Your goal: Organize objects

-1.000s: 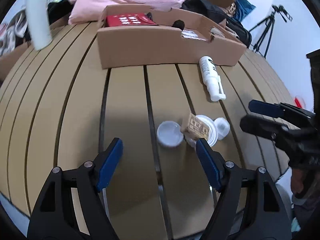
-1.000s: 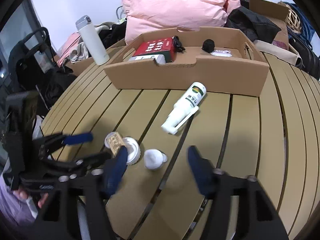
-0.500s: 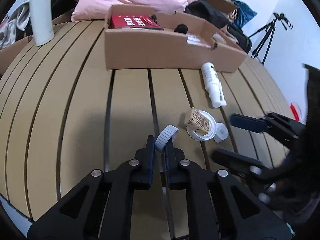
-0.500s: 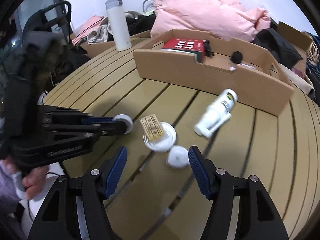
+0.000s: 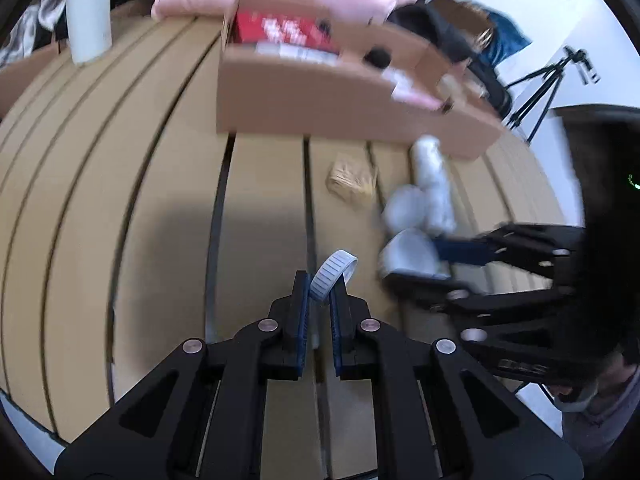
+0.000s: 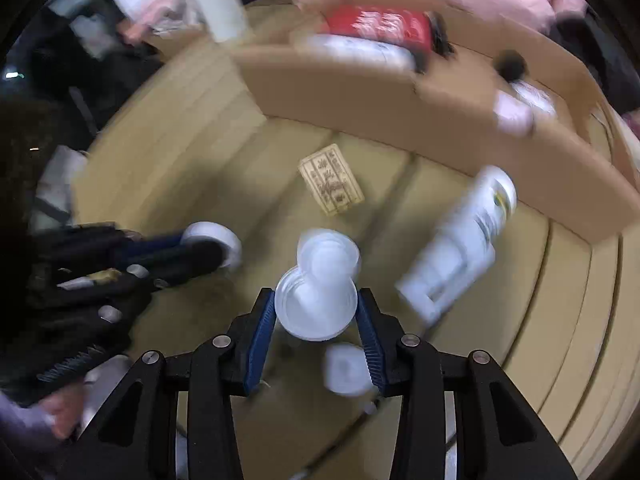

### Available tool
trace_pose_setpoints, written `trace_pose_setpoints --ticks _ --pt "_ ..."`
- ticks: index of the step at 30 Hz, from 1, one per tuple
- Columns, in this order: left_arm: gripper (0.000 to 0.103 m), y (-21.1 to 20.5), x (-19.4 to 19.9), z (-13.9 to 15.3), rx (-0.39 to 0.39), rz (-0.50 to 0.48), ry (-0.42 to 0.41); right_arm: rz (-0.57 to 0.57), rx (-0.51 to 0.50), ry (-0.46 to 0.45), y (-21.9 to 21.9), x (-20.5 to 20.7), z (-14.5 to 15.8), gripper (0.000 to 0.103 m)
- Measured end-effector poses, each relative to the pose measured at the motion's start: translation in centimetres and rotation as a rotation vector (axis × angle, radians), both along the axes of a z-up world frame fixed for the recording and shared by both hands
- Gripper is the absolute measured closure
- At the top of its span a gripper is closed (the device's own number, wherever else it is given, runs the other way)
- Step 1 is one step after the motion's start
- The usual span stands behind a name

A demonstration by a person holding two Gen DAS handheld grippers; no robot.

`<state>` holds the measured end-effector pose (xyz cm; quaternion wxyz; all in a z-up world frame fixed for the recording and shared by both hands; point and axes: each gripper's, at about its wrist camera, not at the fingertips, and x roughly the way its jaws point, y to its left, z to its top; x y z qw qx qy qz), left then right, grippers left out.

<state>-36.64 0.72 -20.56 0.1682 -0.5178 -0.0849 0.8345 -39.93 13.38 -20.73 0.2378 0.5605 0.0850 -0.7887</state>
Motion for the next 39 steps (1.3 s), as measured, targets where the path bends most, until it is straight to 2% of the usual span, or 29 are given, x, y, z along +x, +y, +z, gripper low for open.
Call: trace_pose_setpoints --ticks 4,6,7,8,10,12,13,14,16,17,22,27,30,33,36,39 --pt "0.094 -0.1 0.9 0.1 0.009 -0.005 0.032 -0.044 -0.071 0.025 1.5 1.6 0.3 0.059" --pt "0.084 0.2 1.4 0.5 -0.025 -0.023 0.066 -0.059 -0.080 0.047 2.3 2.3 0.6 0.059" --pt "0.072 0.2 1.6 0.6 -0.034 -0.031 0.074 -0.069 -0.076 0.064 2.7 2.7 0.9 0.059" --pt "0.066 0.3 1.6 0.6 -0.036 -0.034 0.079 -0.077 -0.073 0.079 3.1 3.0 1.1 0.059" --pt "0.065 0.3 1.3 0.4 -0.044 -0.025 0.079 -0.109 -0.068 0.127 4.2 3.4 1.7 0.059" --pt "0.063 0.5 0.9 0.3 -0.083 -0.003 0.095 -0.125 -0.079 0.159 5.1 4.2 2.0 0.059" --pt "0.057 0.7 0.6 0.3 -0.118 0.012 0.109 -0.133 -0.083 0.176 5.5 4.5 2.0 0.059" --pt "0.056 0.8 0.5 0.3 -0.147 0.019 0.121 -0.142 -0.082 0.185 5.8 4.8 2.0 0.059" --pt "0.059 0.9 0.4 0.1 -0.165 0.011 0.132 -0.168 -0.074 0.185 6.5 4.8 1.8 0.059" --pt "0.077 0.8 0.5 0.0 -0.155 0.004 0.136 -0.180 -0.070 0.186 6.8 4.9 1.6 0.059" --pt "0.078 1.1 1.1 0.4 -0.178 -0.003 0.134 -0.225 -0.055 0.188 9.0 5.9 0.9 0.059" --pt "0.078 0.6 1.4 3.5 -0.046 0.006 0.142 -0.230 -0.080 0.188 9.7 5.9 1.4 0.059" --pt "0.078 0.8 0.1 7.7 -0.002 -0.024 0.187 -0.209 -0.124 0.210 10.3 5.5 3.5 0.059" --pt "0.078 1.2 -2.6 12.8 0.026 -0.060 0.227 -0.161 -0.161 0.260 11.6 3.9 8.0 0.059" --pt "0.078 2.2 -7.4 17.0 0.050 -0.052 0.221 -0.184 -0.167 0.304 13.6 0.1 13.5 0.059" --pt "0.078 4.6 -14.2 18.2 0.032 -0.049 0.171 -0.187 -0.177 0.299 14.9 -5.9 17.3 0.059"
